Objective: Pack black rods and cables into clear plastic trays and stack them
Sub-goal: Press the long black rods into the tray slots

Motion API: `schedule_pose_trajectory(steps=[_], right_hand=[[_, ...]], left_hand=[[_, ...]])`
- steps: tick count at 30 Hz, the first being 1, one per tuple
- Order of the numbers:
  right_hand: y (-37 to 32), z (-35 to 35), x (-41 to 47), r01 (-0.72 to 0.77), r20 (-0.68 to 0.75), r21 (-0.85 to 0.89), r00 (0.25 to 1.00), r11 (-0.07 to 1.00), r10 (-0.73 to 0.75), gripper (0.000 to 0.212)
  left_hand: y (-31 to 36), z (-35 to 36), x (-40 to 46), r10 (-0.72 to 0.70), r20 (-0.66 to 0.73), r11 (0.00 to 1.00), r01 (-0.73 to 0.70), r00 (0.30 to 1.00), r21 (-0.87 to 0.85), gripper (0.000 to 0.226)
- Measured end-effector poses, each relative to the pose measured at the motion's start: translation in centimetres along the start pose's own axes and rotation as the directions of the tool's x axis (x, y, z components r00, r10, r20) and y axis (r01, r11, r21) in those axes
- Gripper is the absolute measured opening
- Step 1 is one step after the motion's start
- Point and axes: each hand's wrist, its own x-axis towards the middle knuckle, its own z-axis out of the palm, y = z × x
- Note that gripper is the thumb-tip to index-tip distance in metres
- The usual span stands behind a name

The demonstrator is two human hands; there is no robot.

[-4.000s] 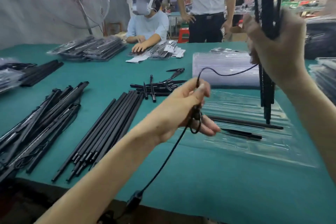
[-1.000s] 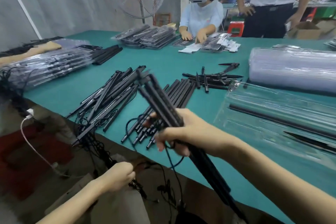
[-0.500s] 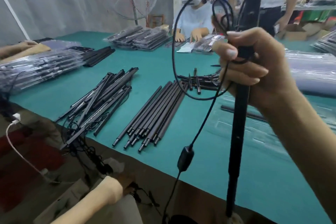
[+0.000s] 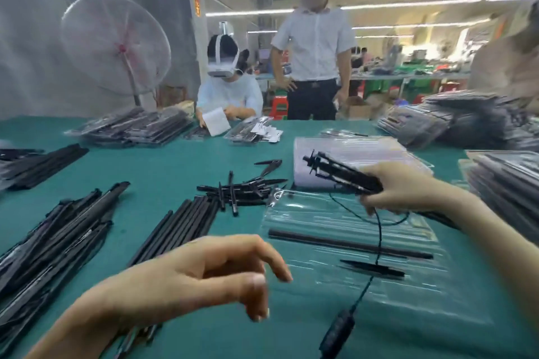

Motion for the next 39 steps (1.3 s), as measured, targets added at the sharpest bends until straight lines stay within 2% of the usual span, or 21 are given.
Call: schedule_pose_trajectory(steps=[1, 4, 8, 10, 12, 14, 15, 16, 19, 21, 23, 25, 27, 29, 31, 33, 34, 35, 36, 37, 39], right_hand=[[1.1, 0.6, -0.7, -0.009, 0.061, 0.066, 0.998, 0.998, 0.005, 0.02], [3.7, 1.7, -2.4, -0.02, 0.083, 0.152, 0.997, 0.988, 0.007, 0.054], [4.7, 0.8, -4.2, -0.012, 0.024, 0.338, 1.0, 0.941, 0.005, 0.046], [4.3, 0.2, -4.7, -0.01, 0.082, 0.37, 0.996, 0.929, -0.022, 0.047], [3.4, -0.2, -4.9, -0.011, 0.168, 0.356, 0.984, 0.935, -0.053, 0.052], [2.5, -0.4, -4.6, 0.003, 0.209, 0.345, 0.975, 0.939, -0.08, 0.049], [2.0, -0.5, -4.4, 0.032, 0.197, 0.341, 0.975, 0.94, -0.104, 0.045], [1.5, -0.5, -4.1, 0.073, 0.167, 0.324, 0.977, 0.943, -0.133, 0.04], [1.0, -1.0, -3.3, 0.177, 0.026, 0.104, 0.983, 0.979, -0.18, 0.038], [1.8, -1.8, -3.2, 0.138, -0.155, -0.221, 0.972, 0.965, -0.175, 0.035], [3.4, -2.4, -3.4, -0.008, -0.447, -0.448, 0.868, 0.894, -0.217, 0.038], [5.1, -2.4, -4.0, -0.177, -0.727, -0.386, 0.662, 0.905, -0.181, 0.049], [6.0, -1.3, -4.1, -0.273, -0.882, -0.227, 0.465, 0.935, -0.078, 0.06], [5.9, 0.3, -3.8, -0.225, -0.912, -0.149, 0.409, 0.963, -0.045, 0.071], [5.8, 2.0, -3.8, -0.073, -0.905, 0.012, 0.424, 0.997, 0.041, 0.085], [6.0, 2.8, -4.3, 0.015, -0.812, 0.352, 0.502, 0.936, 0.297, 0.087], [6.1, 2.6, -4.8, 0.017, -0.669, 0.572, 0.588, 0.82, 0.454, 0.076], [6.1, 2.4, -5.1, -0.03, -0.437, 0.765, 0.709, 0.643, 0.553, 0.061], [6.5, 2.4, -5.5, -0.155, -0.16, 0.87, 0.81, 0.469, 0.564, 0.054], [6.9, 2.5, -6.1, -0.307, 0.083, 0.871, 0.861, 0.384, 0.501, 0.055], [7.9, 3.0, -7.5, -0.468, 0.335, 0.779, 0.873, 0.418, 0.354, 0.066]], left_hand=[[0.2, -0.1, 1.2, 0.037, -0.006, 0.999, -0.036, 0.999, 0.027, 0.024], [0.4, 0.1, 5.6, 0.076, -0.166, 0.988, -0.052, 0.983, 0.147, 0.015], [-0.7, 1.0, 9.8, 0.139, -0.329, 0.955, -0.038, 0.934, 0.294, 0.023], [-0.5, 1.6, 11.4, 0.242, -0.38, 0.9, -0.06, 0.893, 0.433, 0.038], [0.4, 2.2, 12.8, 0.389, -0.312, 0.702, -0.06, 0.867, 0.71, 0.062], [1.3, 2.8, 14.1, 0.48, -0.137, 0.309, -0.021, 0.867, 0.951, 0.078], [1.7, 3.2, 14.8, 0.486, -0.059, 0.137, -0.01, 0.872, 0.99, 0.079], [2.1, 3.5, 15.4, 0.485, -0.007, 0.029, -0.008, 0.874, 1.0, 0.073], [2.5, 3.8, 16.5, 0.584, 0.062, -0.061, -0.033, 0.809, 0.998, 0.033], [2.5, 2.7, 16.4, 0.616, -0.003, -0.009, 0.011, 0.787, 1.0, 0.024], [2.0, 0.9, 15.7, 0.582, -0.14, 0.115, 0.09, 0.801, 0.989, 0.028], [1.1, -0.8, 14.7, 0.53, -0.276, 0.252, 0.162, 0.802, 0.954, 0.026], [0.2, -2.0, 14.0, 0.469, -0.386, 0.386, 0.209, 0.794, 0.898, 0.024], [-0.5, -2.7, 13.6, 0.44, -0.458, 0.485, 0.226, 0.772, 0.845, 0.032], [-1.2, -2.9, 13.2, 0.408, -0.482, 0.546, 0.216, 0.775, 0.809, 0.036], [-2.1, -3.0, 12.8, 0.346, -0.5, 0.681, 0.154, 0.794, 0.716, 0.032], [-2.4, -3.1, 12.6, 0.323, -0.504, 0.75, 0.107, 0.801, 0.652, 0.029], [-2.7, -3.2, 12.6, 0.307, -0.502, 0.804, 0.062, 0.809, 0.591, 0.026], [-2.9, -3.2, 12.5, 0.281, -0.491, 0.849, 0.025, 0.825, 0.528, 0.024], [-3.2, -3.3, 12.5, 0.249, -0.471, 0.888, -0.005, 0.846, 0.459, 0.024], [-3.7, -3.5, 12.6, 0.188, -0.434, 0.947, -0.045, 0.881, 0.319, 0.021]])
